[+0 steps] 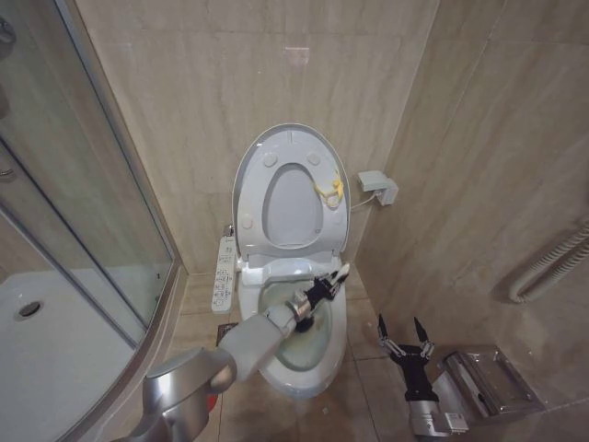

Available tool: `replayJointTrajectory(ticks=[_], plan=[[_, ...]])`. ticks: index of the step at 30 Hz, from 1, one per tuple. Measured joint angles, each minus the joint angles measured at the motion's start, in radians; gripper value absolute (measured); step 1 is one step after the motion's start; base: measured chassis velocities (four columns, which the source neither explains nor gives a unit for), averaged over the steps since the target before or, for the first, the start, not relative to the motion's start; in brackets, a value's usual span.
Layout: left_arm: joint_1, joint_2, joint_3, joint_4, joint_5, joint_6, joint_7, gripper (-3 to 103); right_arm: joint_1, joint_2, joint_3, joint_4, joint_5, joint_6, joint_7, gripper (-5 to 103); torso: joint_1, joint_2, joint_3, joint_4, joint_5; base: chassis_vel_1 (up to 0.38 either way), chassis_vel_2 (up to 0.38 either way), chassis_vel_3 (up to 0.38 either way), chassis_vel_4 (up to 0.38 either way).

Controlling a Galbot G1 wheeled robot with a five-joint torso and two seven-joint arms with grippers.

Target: Open the toilet lid, clean the toilet bowl with a toilet brush, close the toilet lid, and flush.

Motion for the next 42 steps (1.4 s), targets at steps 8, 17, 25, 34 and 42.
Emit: replayJointTrajectory(ticks=[8, 17, 25, 34, 42], plan=[[0.023, 0.0, -0.011, -0.029, 0.01, -0.001, 0.001, 19, 0.003, -0.011, -0.001, -0.001, 0.002, 0.0, 0.0, 100, 0.0, 0.0, 0.0, -0.0003, -0.0002, 0.0, 0.0, 0.0, 0.0], [-0.022, 0.0, -0.067, -0.018, -0.002, -0.012, -0.006, 19, 0.0, -0.007, -0.001, 0.005, 0.003, -0.001, 0.0, 100, 0.0, 0.0, 0.0, -0.0003, -0.0002, 0.0, 0.0, 0.0, 0.0], [0.024, 0.0, -0.059, -0.036, 0.051, 0.008, -0.086, 19, -0.016, -0.006, 0.006, 0.019, 0.004, -0.001, 0.0, 100, 0.0, 0.0, 0.0, 0.0003, 0.0, 0.0, 0.0, 0.0, 0.0], [0.084, 0.174, -0.065, -0.291, 0.056, 0.037, -0.173, 19, -0.015, -0.007, 0.008, 0.024, 0.005, -0.001, 0.001, 100, 0.0, 0.0, 0.0, 0.0006, 0.0002, 0.0, 0.0, 0.0, 0.0], [0.126, 0.34, -0.048, -0.452, 0.028, 0.068, -0.203, 19, -0.013, -0.009, 0.002, 0.02, 0.002, -0.001, 0.001, 100, 0.0, 0.0, 0.0, -0.0005, -0.0005, 0.0, 0.0, 0.0, 0.0]])
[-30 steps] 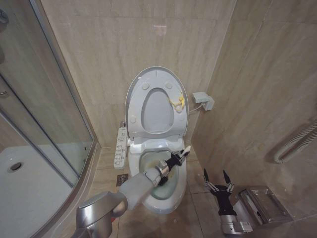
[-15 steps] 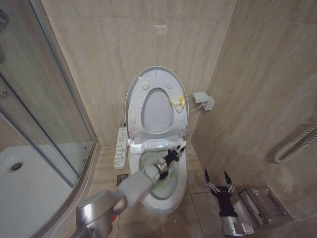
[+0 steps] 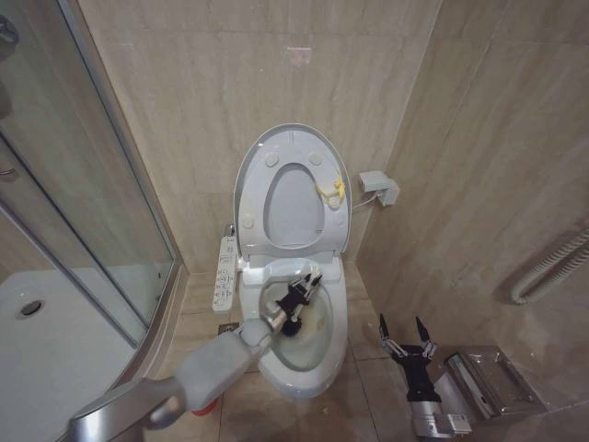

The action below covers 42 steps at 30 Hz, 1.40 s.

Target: Open the toilet lid, clean the toilet bowl with a toilet brush, close the toilet lid, and flush.

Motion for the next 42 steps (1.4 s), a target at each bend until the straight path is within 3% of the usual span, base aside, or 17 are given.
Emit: replayJointTrajectory(ticks=[8, 14, 21, 28, 36, 40, 42], plan=[[0.05, 0.153, 0.04, -0.177, -0.016, 0.026, -0.035, 19, -0.002, -0.008, 0.002, 0.0, 0.001, 0.001, 0.0, 100, 0.0, 0.0, 0.0, 0.0002, 0.0001, 0.0, 0.0, 0.0, 0.0], [0.064, 0.225, 0.045, -0.218, -0.021, 0.038, -0.04, 19, 0.001, -0.011, -0.002, -0.003, 0.001, 0.001, 0.0, 100, 0.0, 0.0, 0.0, 0.0003, 0.0001, 0.0, 0.0, 0.0, 0.0], [0.046, 0.349, 0.133, -0.297, -0.055, 0.055, -0.05, 19, 0.006, -0.021, -0.007, -0.009, 0.003, 0.001, 0.0, 100, 0.0, 0.0, 0.0, 0.0004, 0.0001, 0.0, 0.0, 0.0, 0.0], [-0.011, 0.393, 0.234, -0.342, -0.074, 0.07, -0.053, 19, 0.002, -0.025, -0.007, -0.009, 0.005, 0.002, -0.003, 100, 0.0, 0.0, 0.0, 0.0002, 0.0004, 0.0, 0.0, 0.0, 0.0], [-0.063, 0.368, 0.29, -0.337, -0.084, 0.08, -0.054, 19, -0.008, -0.022, -0.004, -0.004, 0.006, 0.009, -0.008, 100, 0.0, 0.0, 0.0, 0.0006, 0.0006, 0.0, 0.0, 0.0, 0.0], [-0.09, 0.283, 0.248, -0.296, -0.086, 0.078, -0.054, 19, -0.009, -0.019, -0.002, -0.002, 0.006, 0.009, -0.009, 100, 0.0, 0.0, 0.0, 0.0003, 0.0005, 0.0, 0.0, 0.0, 0.0], [-0.13, 0.187, 0.222, -0.232, -0.1, 0.07, -0.05, 19, -0.011, -0.015, -0.002, 0.0, 0.005, 0.009, -0.009, 100, 0.0, 0.0, 0.0, -0.0005, 0.0003, 0.0, 0.0, 0.0, 0.0]])
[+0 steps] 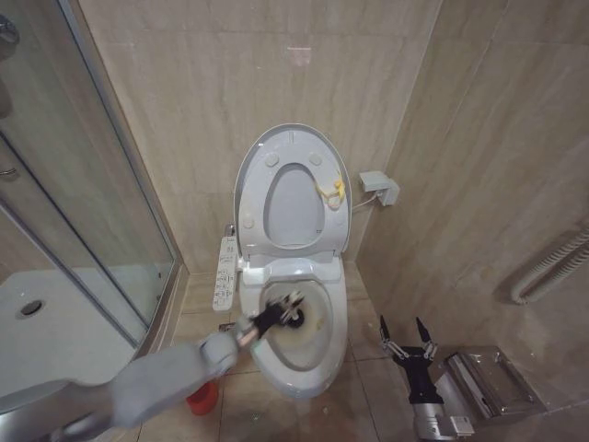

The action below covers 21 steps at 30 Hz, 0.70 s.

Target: Open the toilet lid, clean the toilet bowl with a toilet brush, close the toilet lid, and flush.

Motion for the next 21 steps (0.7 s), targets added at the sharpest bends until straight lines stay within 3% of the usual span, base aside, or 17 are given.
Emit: replayJointTrajectory(ticks=[1, 4, 8, 16, 21], plan=[[0.0, 0.0, 0.0, 0.0, 0.0, 0.0, 0.0, 19, 0.0, 0.0, 0.0, 0.0, 0.0, 0.0, 0.0, 100, 0.0, 0.0, 0.0, 0.0, 0.0, 0.0, 0.0, 0.0, 0.0], [-0.058, -0.113, -0.012, 0.089, -0.033, -0.009, 0.015, 19, -0.001, 0.004, 0.001, 0.001, -0.002, 0.0, 0.0, 100, 0.0, 0.0, 0.0, 0.0, 0.0003, 0.0, 0.0, 0.0, 0.0], [-0.078, -0.164, -0.01, 0.104, -0.052, -0.012, 0.023, 19, -0.001, 0.006, 0.005, 0.001, -0.002, 0.0, 0.0, 100, 0.0, 0.0, 0.0, 0.0008, 0.0005, 0.0, 0.0, 0.0, 0.0], [-0.04, -0.158, 0.016, 0.053, -0.058, -0.01, 0.025, 19, -0.005, 0.006, 0.01, 0.011, -0.003, -0.002, 0.0, 100, 0.0, 0.0, 0.0, 0.0009, 0.0003, 0.0, 0.0, 0.0, 0.0], [0.026, -0.162, 0.028, 0.106, -0.012, -0.032, 0.032, 19, -0.007, 0.005, 0.011, 0.011, -0.002, -0.001, 0.001, 100, 0.0, 0.0, 0.0, 0.0013, 0.0, 0.0, 0.0, 0.0, 0.0]])
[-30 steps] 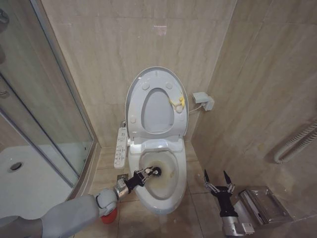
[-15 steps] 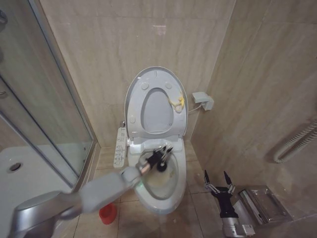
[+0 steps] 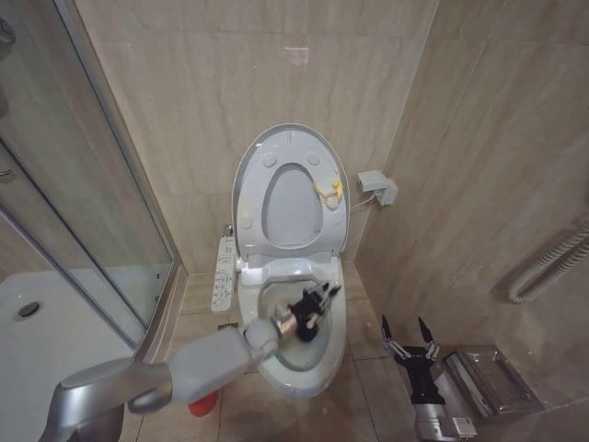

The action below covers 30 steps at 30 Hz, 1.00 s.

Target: Open the toilet lid, clean the toilet bowl with a toilet brush, close the toilet lid, and flush.

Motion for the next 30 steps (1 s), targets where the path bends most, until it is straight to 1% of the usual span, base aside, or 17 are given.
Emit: replayJointTrajectory(ticks=[4, 7, 8, 10, 11, 14, 17, 18, 21, 24, 26, 28, 29, 30], plan=[[0.014, -0.022, -0.014, 0.028, 0.014, -0.01, 0.001, 19, 0.0, 0.001, -0.001, 0.0, 0.0, 0.0, 0.0, 100, 0.0, 0.0, 0.0, -0.0002, 0.0, 0.0, 0.0, 0.0, 0.0], [0.001, -0.08, -0.058, 0.051, 0.012, -0.013, -0.006, 19, -0.001, 0.004, -0.003, 0.0, -0.002, 0.0, 0.0, 100, 0.0, 0.0, 0.0, -0.0007, 0.0001, 0.0, 0.0, 0.0, 0.0], [0.001, -0.08, -0.058, 0.051, 0.012, -0.013, -0.006, 19, -0.001, 0.004, -0.003, 0.0, -0.002, 0.0, 0.0, 100, 0.0, 0.0, 0.0, -0.0007, 0.0001, 0.0, 0.0, 0.0, 0.0], [-0.025, -0.116, -0.079, 0.078, 0.005, -0.018, -0.007, 19, -0.003, 0.006, -0.003, 0.002, -0.005, 0.0, 0.0, 100, 0.0, 0.0, 0.0, -0.0014, 0.0001, 0.0, 0.0, 0.0, 0.0], [-0.034, -0.128, -0.084, 0.094, 0.001, -0.019, -0.007, 19, -0.004, 0.007, -0.003, 0.003, -0.005, 0.0, 0.0, 100, 0.0, 0.0, 0.0, -0.0013, 0.0002, 0.0, 0.0, 0.0, 0.0], [-0.037, -0.13, -0.075, 0.108, -0.003, -0.019, -0.005, 19, -0.007, 0.007, -0.003, 0.006, -0.005, 0.0, 0.0, 100, 0.0, 0.0, 0.0, -0.0009, 0.0001, 0.0, 0.0, 0.0, 0.0], [-0.031, -0.116, -0.059, 0.114, 0.002, -0.02, -0.004, 19, -0.008, 0.005, -0.002, 0.007, -0.005, 0.001, 0.0, 100, 0.0, 0.0, 0.0, -0.0003, 0.0002, 0.0, 0.0, 0.0, 0.0], [-0.027, -0.109, -0.051, 0.119, 0.007, -0.021, -0.004, 19, -0.009, 0.003, 0.0, 0.007, -0.004, 0.001, 0.0, 100, 0.0, 0.0, 0.0, 0.0002, 0.0002, 0.0, 0.0, 0.0, 0.0], [-0.022, -0.105, -0.046, 0.12, 0.009, -0.023, -0.004, 19, -0.01, -0.001, 0.002, 0.009, -0.002, 0.001, 0.0, 100, 0.0, 0.0, 0.0, 0.0001, 0.0, 0.0, 0.0, 0.0, 0.0], [-0.023, -0.118, -0.052, 0.118, 0.008, -0.024, -0.005, 19, -0.01, -0.002, 0.003, 0.009, -0.001, 0.001, -0.001, 100, 0.0, 0.0, 0.0, 0.0, 0.0002, 0.0, 0.0, 0.0, 0.0], [-0.036, -0.156, -0.075, 0.132, 0.004, -0.03, -0.006, 19, -0.01, 0.0, 0.003, 0.009, -0.001, 0.001, 0.0, 100, 0.0, 0.0, 0.0, -0.0009, 0.0001, 0.0, 0.0, 0.0, 0.0], [-0.048, -0.201, -0.1, 0.162, 0.001, -0.037, -0.006, 19, -0.009, 0.002, 0.001, 0.009, -0.001, 0.001, -0.001, 100, 0.0, 0.0, 0.0, -0.0009, 0.0002, 0.0, 0.0, 0.0, 0.0], [-0.048, -0.201, -0.1, 0.162, 0.001, -0.037, -0.006, 19, -0.009, 0.002, 0.001, 0.009, -0.001, 0.001, -0.001, 100, 0.0, 0.0, 0.0, -0.0009, 0.0002, 0.0, 0.0, 0.0, 0.0], [-0.054, -0.222, -0.108, 0.18, -0.005, -0.037, -0.006, 19, -0.009, 0.003, 0.0, 0.009, -0.002, 0.001, -0.001, 100, 0.0, 0.0, 0.0, -0.0012, 0.0001, 0.0, 0.0, 0.0, 0.0]])
